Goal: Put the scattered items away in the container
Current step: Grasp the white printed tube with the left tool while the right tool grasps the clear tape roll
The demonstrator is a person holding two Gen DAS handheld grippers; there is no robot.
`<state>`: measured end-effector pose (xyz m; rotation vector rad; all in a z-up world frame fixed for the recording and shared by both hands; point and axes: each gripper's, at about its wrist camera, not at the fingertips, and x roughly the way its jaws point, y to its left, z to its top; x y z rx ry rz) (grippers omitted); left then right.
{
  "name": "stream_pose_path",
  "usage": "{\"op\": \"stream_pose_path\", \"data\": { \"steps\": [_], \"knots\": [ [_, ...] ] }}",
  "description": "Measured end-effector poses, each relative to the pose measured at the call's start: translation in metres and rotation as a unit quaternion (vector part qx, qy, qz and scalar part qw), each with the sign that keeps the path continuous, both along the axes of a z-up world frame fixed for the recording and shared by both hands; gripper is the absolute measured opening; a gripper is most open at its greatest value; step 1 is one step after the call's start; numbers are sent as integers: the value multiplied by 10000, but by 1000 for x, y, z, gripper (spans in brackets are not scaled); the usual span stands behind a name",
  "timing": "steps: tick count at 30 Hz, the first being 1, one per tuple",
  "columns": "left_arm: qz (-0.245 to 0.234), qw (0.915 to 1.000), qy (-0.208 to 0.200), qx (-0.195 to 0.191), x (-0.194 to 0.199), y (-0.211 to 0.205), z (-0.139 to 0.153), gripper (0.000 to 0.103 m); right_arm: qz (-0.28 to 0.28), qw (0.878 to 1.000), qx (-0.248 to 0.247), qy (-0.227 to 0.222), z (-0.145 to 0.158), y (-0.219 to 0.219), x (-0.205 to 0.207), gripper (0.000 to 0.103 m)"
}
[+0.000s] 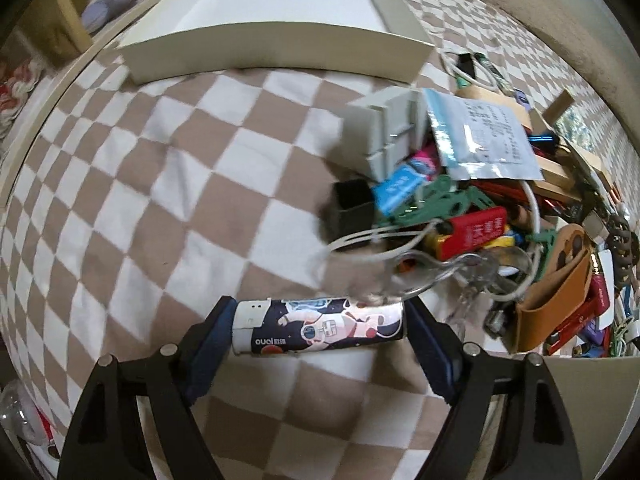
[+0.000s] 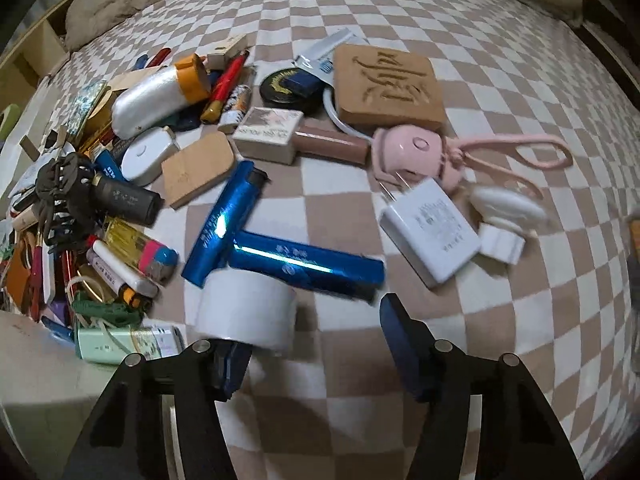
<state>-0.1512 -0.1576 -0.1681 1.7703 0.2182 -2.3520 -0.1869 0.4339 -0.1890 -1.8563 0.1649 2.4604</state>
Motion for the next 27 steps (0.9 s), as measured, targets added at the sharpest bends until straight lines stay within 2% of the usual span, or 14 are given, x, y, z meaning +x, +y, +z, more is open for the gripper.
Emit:
{"op": "stream_pose_path", "data": {
  "steps": [7, 9, 10, 16, 23, 27],
  "knots": [
    [-82, 9993, -85, -346, -7, 6, -5, 84, -267, 9993, -261, 5, 1, 14, 2, 64],
    [-143, 9987, -124, -478, -12, 12, -9, 85, -215, 9993, -308, 4, 1, 14, 0, 81],
    [-177, 9983, -126, -536, -12, 14, -10, 86, -171, 9994, -294, -2, 0, 13, -1, 83],
    [-294, 9972, -47, -683, -12, 15, -13, 93, -109, 9980, -619, 5, -1, 21, -7, 83],
    [-288, 9971, -5, -702, -13, 15, -13, 94, -577, 9954, -763, 101, 2, 34, -14, 83],
    [-320, 9971, 14, -685, -10, 13, -12, 93, -477, 9983, -324, 81, 3, 24, -21, 83]
  ]
}}
